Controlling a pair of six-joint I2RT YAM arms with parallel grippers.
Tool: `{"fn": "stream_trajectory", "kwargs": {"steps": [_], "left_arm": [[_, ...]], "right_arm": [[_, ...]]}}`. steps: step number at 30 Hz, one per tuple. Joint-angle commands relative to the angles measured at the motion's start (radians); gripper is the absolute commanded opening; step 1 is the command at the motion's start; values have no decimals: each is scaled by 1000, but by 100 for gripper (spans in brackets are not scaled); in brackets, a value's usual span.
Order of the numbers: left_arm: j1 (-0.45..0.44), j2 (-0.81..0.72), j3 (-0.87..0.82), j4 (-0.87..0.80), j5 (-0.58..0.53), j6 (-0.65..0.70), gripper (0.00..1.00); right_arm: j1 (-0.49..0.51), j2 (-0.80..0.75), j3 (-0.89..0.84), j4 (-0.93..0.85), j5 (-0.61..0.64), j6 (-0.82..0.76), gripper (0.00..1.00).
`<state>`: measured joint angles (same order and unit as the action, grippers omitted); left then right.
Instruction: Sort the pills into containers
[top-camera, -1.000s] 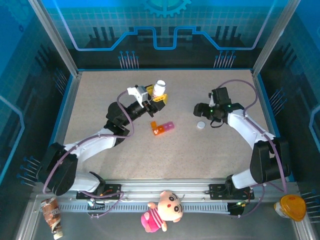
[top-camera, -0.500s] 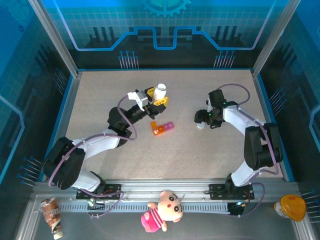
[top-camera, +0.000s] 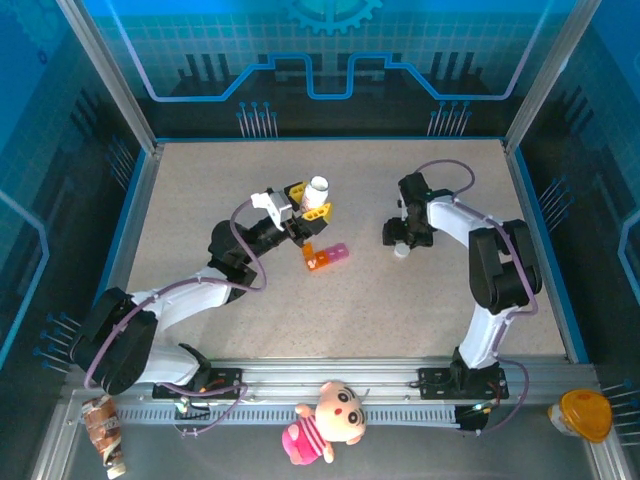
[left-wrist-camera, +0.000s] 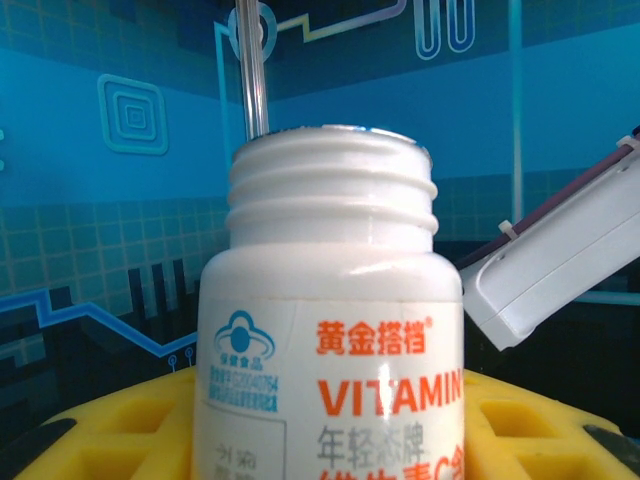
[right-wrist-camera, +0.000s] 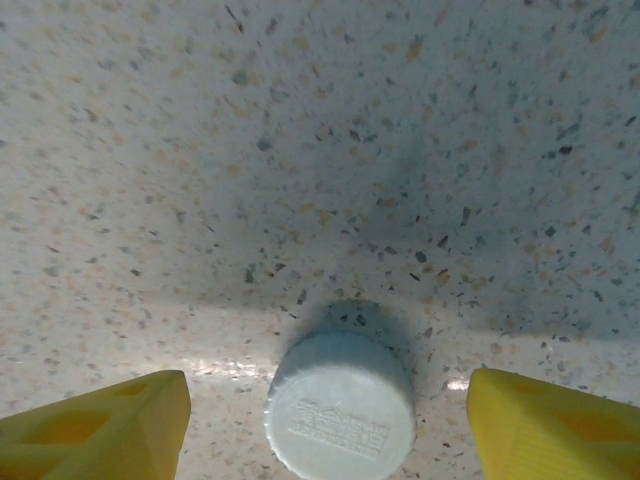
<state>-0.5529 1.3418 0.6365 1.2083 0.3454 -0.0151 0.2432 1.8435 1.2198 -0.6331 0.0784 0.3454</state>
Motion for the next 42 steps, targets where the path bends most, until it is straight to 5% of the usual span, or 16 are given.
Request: {"fn": "stream_trajectory", "kwargs": {"steps": [1, 28, 38, 42], "left_arm": [[-5, -29, -12, 4, -8, 30, 0], [-7, -26, -17, -1, -14, 18, 0], [-6, -18, -33, -5, -17, 24, 0], [-6, -7, -43, -3, -21, 38, 0]], "right_arm": [[10, 28, 14, -40, 34, -16, 72], [47, 43, -54, 1, 36, -4, 61], [48, 14, -46, -7, 27, -25, 33], [49, -79, -48, -15, -11, -19, 31]]}}
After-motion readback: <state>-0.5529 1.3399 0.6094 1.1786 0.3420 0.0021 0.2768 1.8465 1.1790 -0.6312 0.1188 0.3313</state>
